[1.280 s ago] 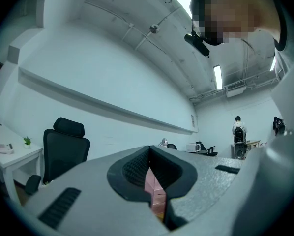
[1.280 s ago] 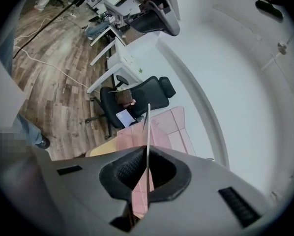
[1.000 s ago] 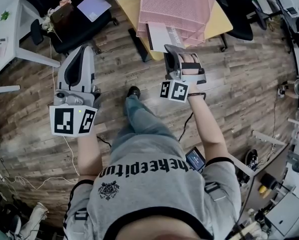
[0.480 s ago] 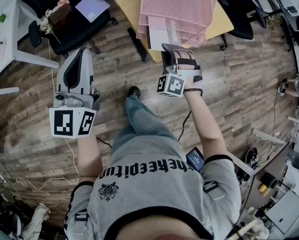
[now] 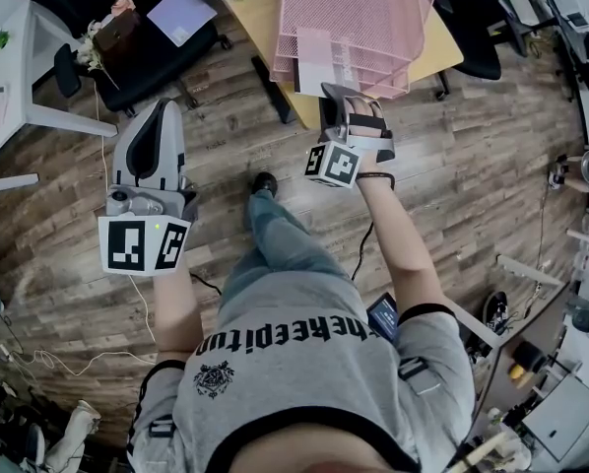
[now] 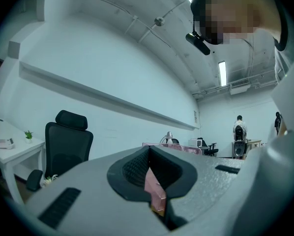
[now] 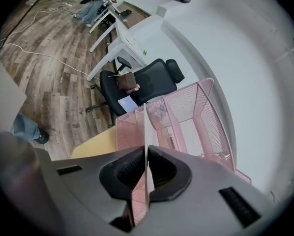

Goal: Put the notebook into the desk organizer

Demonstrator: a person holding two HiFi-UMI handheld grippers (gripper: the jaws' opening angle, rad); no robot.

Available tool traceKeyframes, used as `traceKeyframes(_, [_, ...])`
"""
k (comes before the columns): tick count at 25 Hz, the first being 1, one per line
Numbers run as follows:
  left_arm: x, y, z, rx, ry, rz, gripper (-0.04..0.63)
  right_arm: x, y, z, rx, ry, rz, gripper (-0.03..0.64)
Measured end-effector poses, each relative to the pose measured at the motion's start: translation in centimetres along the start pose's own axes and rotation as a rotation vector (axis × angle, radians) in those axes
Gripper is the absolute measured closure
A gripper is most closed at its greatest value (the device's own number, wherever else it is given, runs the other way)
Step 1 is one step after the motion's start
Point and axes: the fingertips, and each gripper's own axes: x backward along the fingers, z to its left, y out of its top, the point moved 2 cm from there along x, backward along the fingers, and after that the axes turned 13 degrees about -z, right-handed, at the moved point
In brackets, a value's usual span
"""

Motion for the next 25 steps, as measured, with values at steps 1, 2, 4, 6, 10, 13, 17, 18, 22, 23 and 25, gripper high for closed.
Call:
traceKeyframes(1, [-0.1,-0.1,0.1,0.000,0.001,0.002,0.592,-0.3,-0.1,0.0,-0.005,0.003,0.009,0.607])
traceKeyframes(2, [-0.2,-0.2,0.3,0.001,0.002,0.004,0.592,-0.6,-0.3,0.0,-0.013,0.005,0.017,0.607])
traceKeyframes(4, [-0.3,-0.4,0.5,0.001,0.004,0.008,0.592,-1.1,-0.7,0.0,-0.031,0.009,0.029,0.607])
traceKeyframes(6, [-0.5,-0.6,0.7,0.001,0.006,0.012,0.592,-1.6,-0.9,0.0,-0.049,0.021,0.036,0.606])
traceKeyframes(10, [-0.7,-1.1,1.2,0.002,0.010,0.019,0.592,-2.7,-1.1,0.4,-0.095,0.061,0.035,0.606])
traceKeyframes(13, [-0.9,-1.4,1.4,0.003,0.009,0.024,0.592,-3.2,-0.9,0.5,-0.158,0.087,0.019,0.597])
traceKeyframes(17, [-1.3,-1.8,1.9,0.007,0.009,0.028,0.592,-3.9,-0.7,0.9,-0.255,0.143,-0.002,0.549])
traceKeyframes(18, [-1.3,-1.8,2.0,0.007,0.009,0.029,0.592,-4.0,-0.6,1.1,-0.273,0.160,-0.007,0.535])
traceKeyframes(22, [-1.6,-2.2,2.0,0.010,0.009,0.033,0.592,-4.2,-0.4,1.7,-0.329,0.224,-0.028,0.498])
traceKeyframes(23, [-1.6,-2.2,2.0,0.012,0.008,0.034,0.592,-4.2,-0.3,1.9,-0.346,0.240,-0.034,0.483])
traceKeyframes(25, [-1.8,-2.4,2.0,0.014,0.008,0.035,0.592,-4.2,-0.2,1.9,-0.377,0.260,-0.045,0.468])
